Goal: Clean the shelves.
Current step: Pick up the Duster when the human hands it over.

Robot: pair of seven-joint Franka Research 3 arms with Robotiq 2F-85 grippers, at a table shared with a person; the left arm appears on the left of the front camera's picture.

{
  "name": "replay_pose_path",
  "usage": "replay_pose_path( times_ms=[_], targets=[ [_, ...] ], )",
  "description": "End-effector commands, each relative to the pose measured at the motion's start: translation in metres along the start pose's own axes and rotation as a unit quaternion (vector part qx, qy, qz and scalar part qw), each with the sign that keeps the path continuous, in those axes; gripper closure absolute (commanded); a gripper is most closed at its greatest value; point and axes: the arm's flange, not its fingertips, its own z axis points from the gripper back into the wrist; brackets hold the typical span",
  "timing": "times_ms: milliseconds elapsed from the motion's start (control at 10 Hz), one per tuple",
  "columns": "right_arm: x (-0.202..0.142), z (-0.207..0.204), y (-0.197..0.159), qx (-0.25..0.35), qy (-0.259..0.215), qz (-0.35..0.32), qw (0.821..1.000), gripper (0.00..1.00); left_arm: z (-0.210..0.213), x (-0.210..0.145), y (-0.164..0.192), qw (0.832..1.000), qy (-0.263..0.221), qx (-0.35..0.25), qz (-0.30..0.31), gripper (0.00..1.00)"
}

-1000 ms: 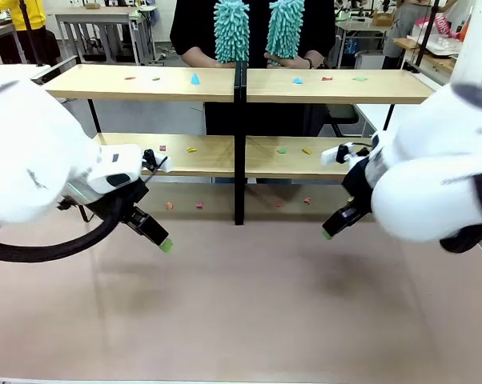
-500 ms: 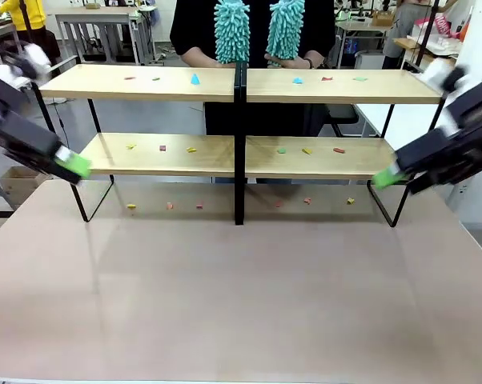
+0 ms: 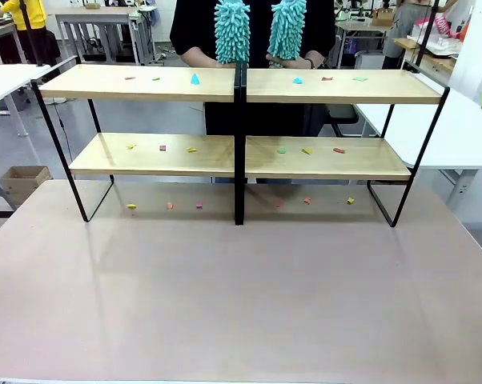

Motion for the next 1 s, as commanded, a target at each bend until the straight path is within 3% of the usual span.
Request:
replay_pose_path(
  times_ms=[0,200,400,900],
  targets=[
    [0.011,-0.007,0.002,-0.03,-0.005,0.019,0.999,0.0,0.005,0.003,-0.023,0.997,-0.047,0.057,-0.011,0.0],
    [0.028,-0.004,0.005,-0.046,-0.012,0.03,0.998,0.0,0.016,0.015,-0.034,0.991,-0.072,0.104,-0.033,0.0],
    [0.037,-0.004,0.011,-0.062,-0.014,0.039,0.997,0.0,0.015,0.029,-0.048,0.986,-0.06,0.15,-0.045,0.0],
    [0.034,-0.003,0.008,-0.059,-0.017,0.062,0.996,0.0,-0.007,0.041,-0.062,0.986,-0.032,0.143,-0.081,0.0]
  ],
)
